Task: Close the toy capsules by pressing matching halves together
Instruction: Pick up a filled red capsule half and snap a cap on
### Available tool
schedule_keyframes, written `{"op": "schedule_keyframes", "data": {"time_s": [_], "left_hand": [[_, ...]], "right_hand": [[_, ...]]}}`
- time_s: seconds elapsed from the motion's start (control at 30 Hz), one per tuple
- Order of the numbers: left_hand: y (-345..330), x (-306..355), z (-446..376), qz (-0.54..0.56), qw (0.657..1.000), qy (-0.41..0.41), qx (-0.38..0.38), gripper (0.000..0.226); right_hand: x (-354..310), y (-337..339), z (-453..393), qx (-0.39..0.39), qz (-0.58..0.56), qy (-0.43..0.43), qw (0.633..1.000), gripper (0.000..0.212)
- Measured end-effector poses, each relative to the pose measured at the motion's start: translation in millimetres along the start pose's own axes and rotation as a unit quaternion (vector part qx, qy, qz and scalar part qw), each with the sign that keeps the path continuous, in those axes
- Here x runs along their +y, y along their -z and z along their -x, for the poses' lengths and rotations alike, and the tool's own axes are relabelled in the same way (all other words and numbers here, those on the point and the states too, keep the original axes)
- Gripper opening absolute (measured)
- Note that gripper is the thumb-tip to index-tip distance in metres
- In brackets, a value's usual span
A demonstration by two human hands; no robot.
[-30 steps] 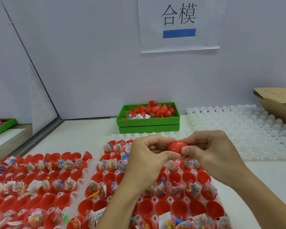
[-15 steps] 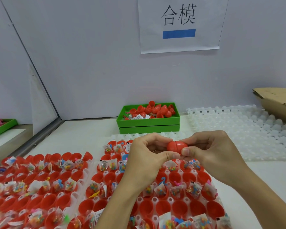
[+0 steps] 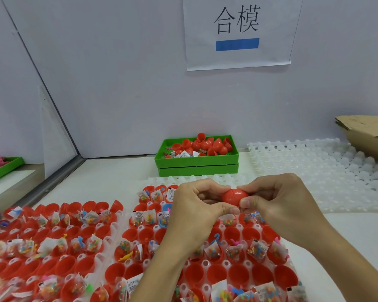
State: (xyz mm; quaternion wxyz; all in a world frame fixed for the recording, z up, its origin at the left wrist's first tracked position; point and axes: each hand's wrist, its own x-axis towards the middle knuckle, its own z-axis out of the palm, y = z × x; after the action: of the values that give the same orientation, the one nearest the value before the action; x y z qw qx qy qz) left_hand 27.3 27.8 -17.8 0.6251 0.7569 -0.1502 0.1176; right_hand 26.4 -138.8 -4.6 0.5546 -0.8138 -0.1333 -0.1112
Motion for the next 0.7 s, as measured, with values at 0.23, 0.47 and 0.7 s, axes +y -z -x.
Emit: {"op": "schedule_keyframes", "data": {"time_s": [0.23,0.47,0.7], "left_hand": [[-1.1,1.1,-0.1,-0.001,1.0,0.003,0.005,0.033],[-7.6,-5.6,0.9,-0.031,0.999,0.01,0.026,0.032],[-5.5,-3.1,1.3,-0.114,0.991,-0.061,0.033,0.049]], "right_hand": [[1.7,-0.6,-0.1,-0.013,-0.017,-0.002,1.0,0.025],[8.8,-6.0,0.7,0.013,0.017,0.015,1.0,0.02],[13.1,-14.3,-0.8,0.029,0.085,0.122,0.988,0.025]]}}
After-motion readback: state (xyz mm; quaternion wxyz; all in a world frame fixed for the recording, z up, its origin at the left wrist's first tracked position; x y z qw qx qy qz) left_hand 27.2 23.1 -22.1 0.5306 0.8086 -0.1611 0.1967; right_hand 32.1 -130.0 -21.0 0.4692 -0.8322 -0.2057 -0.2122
